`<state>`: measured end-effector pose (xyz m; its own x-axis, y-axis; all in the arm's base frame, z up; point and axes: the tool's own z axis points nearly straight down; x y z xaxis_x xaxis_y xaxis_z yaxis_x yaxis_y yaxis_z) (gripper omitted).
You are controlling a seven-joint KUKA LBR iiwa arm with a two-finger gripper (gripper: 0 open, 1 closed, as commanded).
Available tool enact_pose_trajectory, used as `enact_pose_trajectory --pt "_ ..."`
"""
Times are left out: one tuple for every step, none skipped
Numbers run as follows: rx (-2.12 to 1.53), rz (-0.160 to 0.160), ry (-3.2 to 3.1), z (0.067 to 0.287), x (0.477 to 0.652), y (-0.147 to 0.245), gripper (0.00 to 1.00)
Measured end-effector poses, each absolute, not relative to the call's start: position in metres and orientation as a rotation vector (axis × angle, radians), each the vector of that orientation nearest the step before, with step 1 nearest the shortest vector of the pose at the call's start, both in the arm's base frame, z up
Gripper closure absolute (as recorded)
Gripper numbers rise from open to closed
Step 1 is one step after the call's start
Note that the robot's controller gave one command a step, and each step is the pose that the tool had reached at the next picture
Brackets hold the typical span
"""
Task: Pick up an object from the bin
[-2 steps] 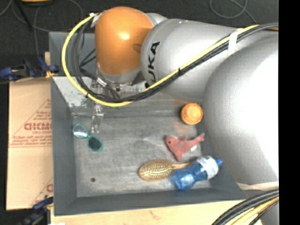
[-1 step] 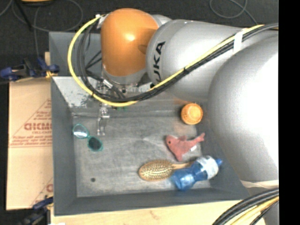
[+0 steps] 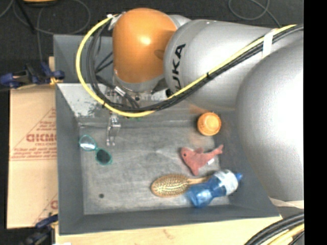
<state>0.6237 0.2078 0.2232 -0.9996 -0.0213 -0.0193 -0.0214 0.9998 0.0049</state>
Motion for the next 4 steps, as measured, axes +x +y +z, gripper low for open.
enact_pose_trajectory --pt "-0.092 0.002 3.131 0.152 0.624 0.213 0.0" --pt "-0.104 0.004 3.135 0.099 0.635 0.222 0.0" --pt "-0.071 0.004 3.133 0.075 0.624 0.21 1.0" --pt "-0.071 0.004 3.133 0.075 0.624 0.209 1.0"
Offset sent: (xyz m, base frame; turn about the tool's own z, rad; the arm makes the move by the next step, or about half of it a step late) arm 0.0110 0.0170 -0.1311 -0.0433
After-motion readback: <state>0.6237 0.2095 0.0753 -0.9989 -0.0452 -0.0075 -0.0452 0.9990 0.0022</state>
